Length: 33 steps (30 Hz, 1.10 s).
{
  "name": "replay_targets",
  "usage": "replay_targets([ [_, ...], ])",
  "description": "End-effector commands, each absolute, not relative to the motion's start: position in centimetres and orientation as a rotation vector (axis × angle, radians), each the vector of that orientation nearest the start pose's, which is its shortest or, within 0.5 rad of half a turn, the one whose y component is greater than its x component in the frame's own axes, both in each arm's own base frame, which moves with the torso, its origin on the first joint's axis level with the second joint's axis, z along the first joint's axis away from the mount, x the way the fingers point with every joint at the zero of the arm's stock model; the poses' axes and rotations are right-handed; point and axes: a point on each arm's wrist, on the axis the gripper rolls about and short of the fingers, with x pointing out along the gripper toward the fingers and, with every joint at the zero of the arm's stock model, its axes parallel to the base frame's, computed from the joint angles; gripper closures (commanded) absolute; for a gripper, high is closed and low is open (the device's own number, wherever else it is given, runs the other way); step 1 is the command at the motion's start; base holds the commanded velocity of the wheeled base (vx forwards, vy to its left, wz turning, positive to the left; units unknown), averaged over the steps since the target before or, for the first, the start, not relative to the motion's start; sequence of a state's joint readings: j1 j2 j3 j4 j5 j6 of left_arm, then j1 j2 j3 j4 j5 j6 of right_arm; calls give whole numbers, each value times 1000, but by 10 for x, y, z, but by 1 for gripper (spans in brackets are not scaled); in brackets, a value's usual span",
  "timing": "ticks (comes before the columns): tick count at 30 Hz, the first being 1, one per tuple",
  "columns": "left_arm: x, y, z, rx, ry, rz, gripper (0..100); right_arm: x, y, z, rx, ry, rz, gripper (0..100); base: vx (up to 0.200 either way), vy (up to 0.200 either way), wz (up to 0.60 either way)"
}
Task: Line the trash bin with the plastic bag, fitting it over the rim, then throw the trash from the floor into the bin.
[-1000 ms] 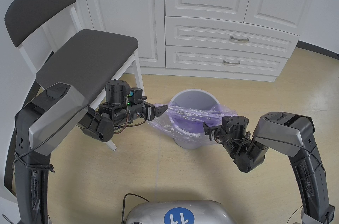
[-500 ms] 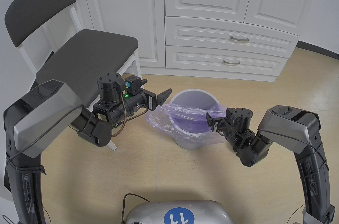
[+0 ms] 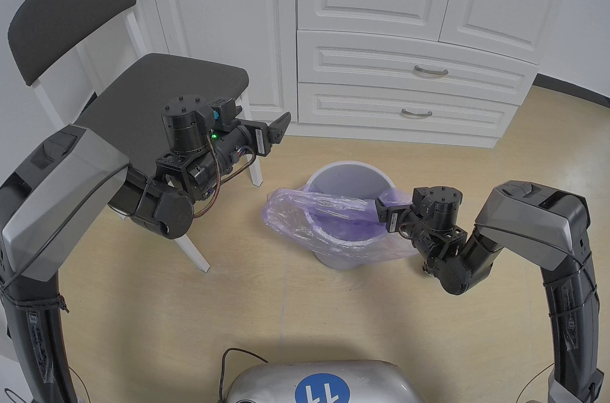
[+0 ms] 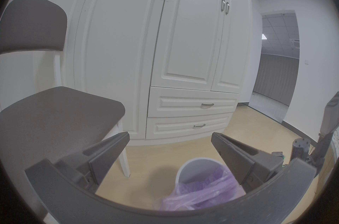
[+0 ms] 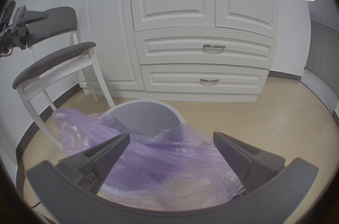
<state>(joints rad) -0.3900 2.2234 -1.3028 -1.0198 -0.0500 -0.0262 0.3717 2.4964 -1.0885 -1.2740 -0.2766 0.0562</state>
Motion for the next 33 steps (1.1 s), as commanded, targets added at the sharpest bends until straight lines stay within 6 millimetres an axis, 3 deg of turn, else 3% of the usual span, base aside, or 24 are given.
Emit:
replay_targets([
  [1,415,-169,156,-44,-96,-437,0,413,155,12,16,125,95,0,200,0,0],
  [8,413,-172,156,-49,-122,-443,0,406,155,7,6,155,107,0,57,0,0],
  [12,410,-172,153,-47,-127,-447,0,390,154,5,-12,205,169,0,0,0,0],
  [15,409,-173,153,-48,-133,-449,0,384,153,11,-18,196,178,0,0,0,0],
  [16,408,-173,153,-49,-135,-450,0,376,155,27,-22,169,192,0,0,0,0],
  [21,405,-176,151,-50,-136,-458,0,350,160,56,-48,137,224,0,0,0,0],
  [26,405,-174,150,-53,-156,-454,0,339,158,65,-124,82,233,0,0,0,0],
  [29,409,-168,150,-54,-162,-438,0,328,155,68,-243,-38,232,0,0,0,0],
  [33,416,-164,146,-53,-173,-421,0,312,157,71,-369,-50,265,0,0,0,0],
])
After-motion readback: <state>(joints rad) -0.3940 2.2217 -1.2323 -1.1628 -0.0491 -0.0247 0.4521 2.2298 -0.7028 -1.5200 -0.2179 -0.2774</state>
